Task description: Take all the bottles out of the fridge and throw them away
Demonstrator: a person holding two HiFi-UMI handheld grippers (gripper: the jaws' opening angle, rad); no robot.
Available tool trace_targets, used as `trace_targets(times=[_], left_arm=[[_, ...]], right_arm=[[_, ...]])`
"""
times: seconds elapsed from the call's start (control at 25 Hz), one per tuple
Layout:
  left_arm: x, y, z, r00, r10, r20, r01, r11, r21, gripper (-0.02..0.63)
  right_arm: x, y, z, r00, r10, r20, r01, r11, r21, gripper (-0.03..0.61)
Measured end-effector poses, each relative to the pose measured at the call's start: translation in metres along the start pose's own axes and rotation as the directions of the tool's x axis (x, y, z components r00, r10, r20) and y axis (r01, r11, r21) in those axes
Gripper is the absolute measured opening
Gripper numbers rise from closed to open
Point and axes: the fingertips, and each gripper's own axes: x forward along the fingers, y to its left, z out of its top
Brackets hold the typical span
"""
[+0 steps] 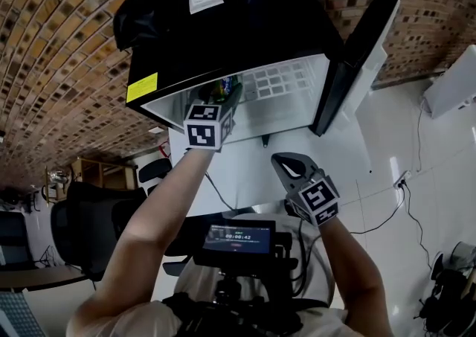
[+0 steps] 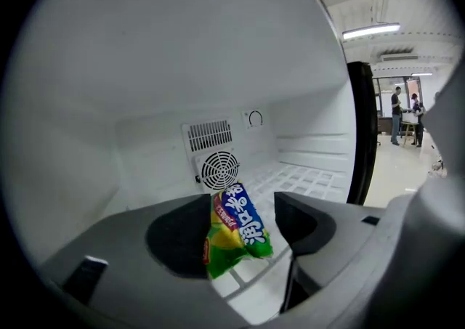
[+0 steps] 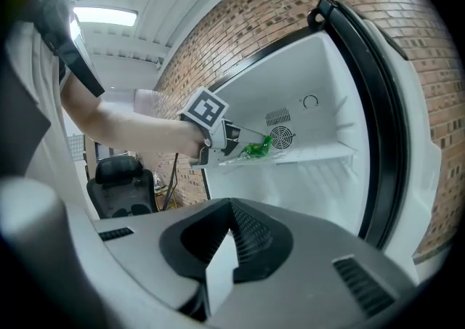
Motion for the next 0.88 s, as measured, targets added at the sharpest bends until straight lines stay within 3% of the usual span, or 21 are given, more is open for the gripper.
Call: trace_targets(times=[0.16,0.28,0.36,0.48,0.88], left_arm=[[0.026,0.008,-0.007,0.996,0.015,-0.091,-0.015,1.0,0.0,0.284],[0.036,0.02,-0.011,0.992,0.051,-0.115,-0.056,0.997,-0.045,0.285],[0.037,0.024,-0.011,0.991,0.072,-0.11,-0.078,0.996,-0.048,0.275],[0.03,0.017,-0.002,0.995,0.067,-0.077,-0.069,0.997,-0.035,0.15],[-0.007,-0.013,0.008,0.999,-0.053,0.011,0.054,0.997,-0.057,0.14]], right_arm=[[-0.002,0.001,-0.003,1.0,-0.005,-0.004,0.005,1.0,0.006,0.002],[-0.003,0.001,-0.003,1.0,-0.011,-0.002,0.011,1.0,0.011,0.002],[-0.005,0.0,-0.004,1.0,-0.017,-0.002,0.017,1.0,0.015,0.002],[-0.007,-0.002,-0.006,1.0,-0.025,-0.004,0.025,0.999,0.022,0.002],[0.0,0.001,-0.003,1.0,-0.006,-0.008,0.006,1.0,0.014,0.002]])
